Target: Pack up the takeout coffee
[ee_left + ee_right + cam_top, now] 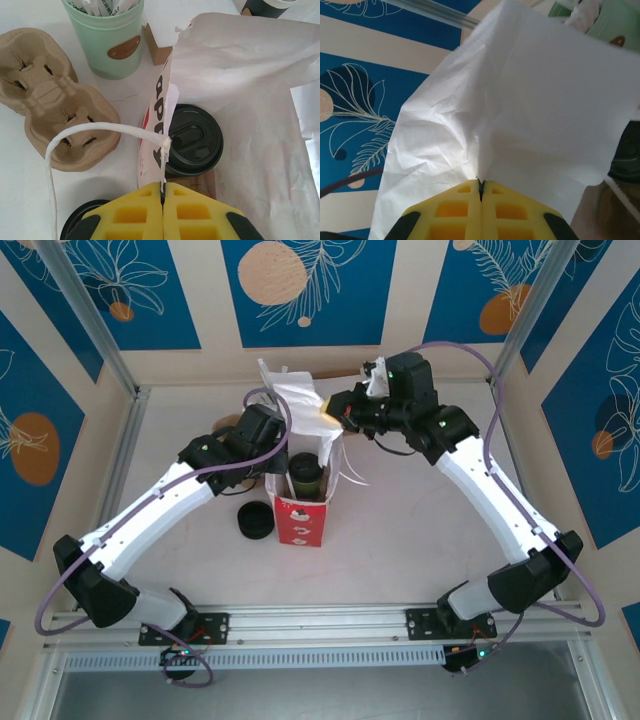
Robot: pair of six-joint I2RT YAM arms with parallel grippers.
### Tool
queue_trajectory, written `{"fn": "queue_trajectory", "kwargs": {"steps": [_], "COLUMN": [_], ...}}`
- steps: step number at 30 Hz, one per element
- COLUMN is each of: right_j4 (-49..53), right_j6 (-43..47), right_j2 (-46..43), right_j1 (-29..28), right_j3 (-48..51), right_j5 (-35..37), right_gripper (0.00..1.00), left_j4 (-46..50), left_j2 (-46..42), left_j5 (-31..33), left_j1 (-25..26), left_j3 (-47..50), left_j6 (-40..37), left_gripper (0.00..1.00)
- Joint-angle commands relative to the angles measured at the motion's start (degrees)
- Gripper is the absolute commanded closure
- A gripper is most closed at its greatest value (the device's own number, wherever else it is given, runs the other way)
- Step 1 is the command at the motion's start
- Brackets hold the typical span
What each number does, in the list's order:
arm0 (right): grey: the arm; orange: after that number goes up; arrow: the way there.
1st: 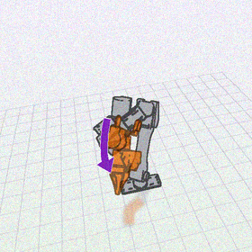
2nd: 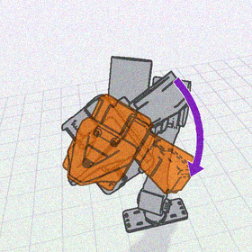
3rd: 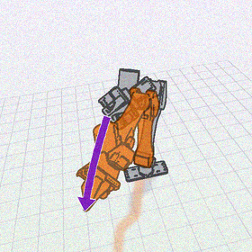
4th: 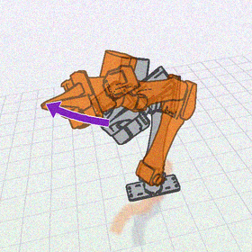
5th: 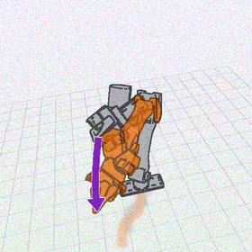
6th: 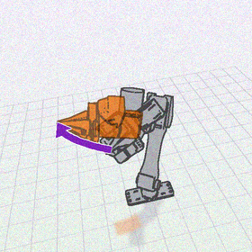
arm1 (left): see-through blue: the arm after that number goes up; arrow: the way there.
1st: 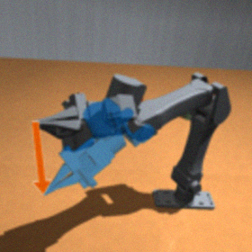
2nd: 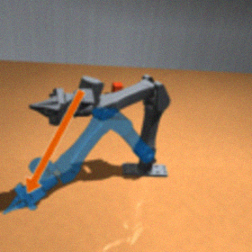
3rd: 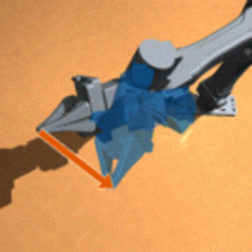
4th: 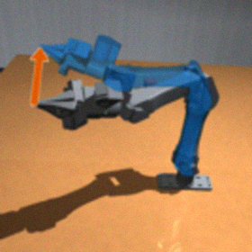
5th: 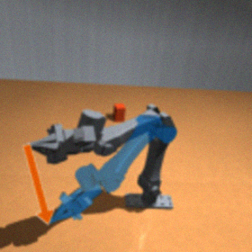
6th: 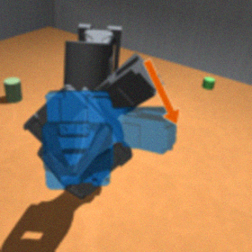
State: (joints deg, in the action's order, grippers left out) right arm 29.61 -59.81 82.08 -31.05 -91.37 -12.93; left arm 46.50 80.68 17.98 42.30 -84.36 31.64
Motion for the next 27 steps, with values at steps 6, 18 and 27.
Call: {"fn": "queue_trajectory", "kwargs": {"steps": [6, 18, 27], "right_j4": [-4.51, 5.0, 14.58], "right_j6": [-2.2, 4.36, 9.52], "right_j2": [-1.6, 1.44, 5.67], "right_j1": [-4.43, -8.5, -13.21], "right_j3": [6.68, 8.15, 3.54], "right_j5": [2.88, 16.17, 29.53], "right_gripper": [1.0, 1.0, 1.0], "left_j4": [-2.22, -2.42, -2.31], "left_j2": [-1.15, -0.68, -0.16], "left_j5": [-1.38, -1.83, -1.9], "left_j1": [-1.06, -1.39, -1.45], "left_j3": [1.07, 0.71, 0.45], "left_j6": [1.14, 0.53, -0.01], "left_gripper": [0.94, 0.95, 0.95]}}
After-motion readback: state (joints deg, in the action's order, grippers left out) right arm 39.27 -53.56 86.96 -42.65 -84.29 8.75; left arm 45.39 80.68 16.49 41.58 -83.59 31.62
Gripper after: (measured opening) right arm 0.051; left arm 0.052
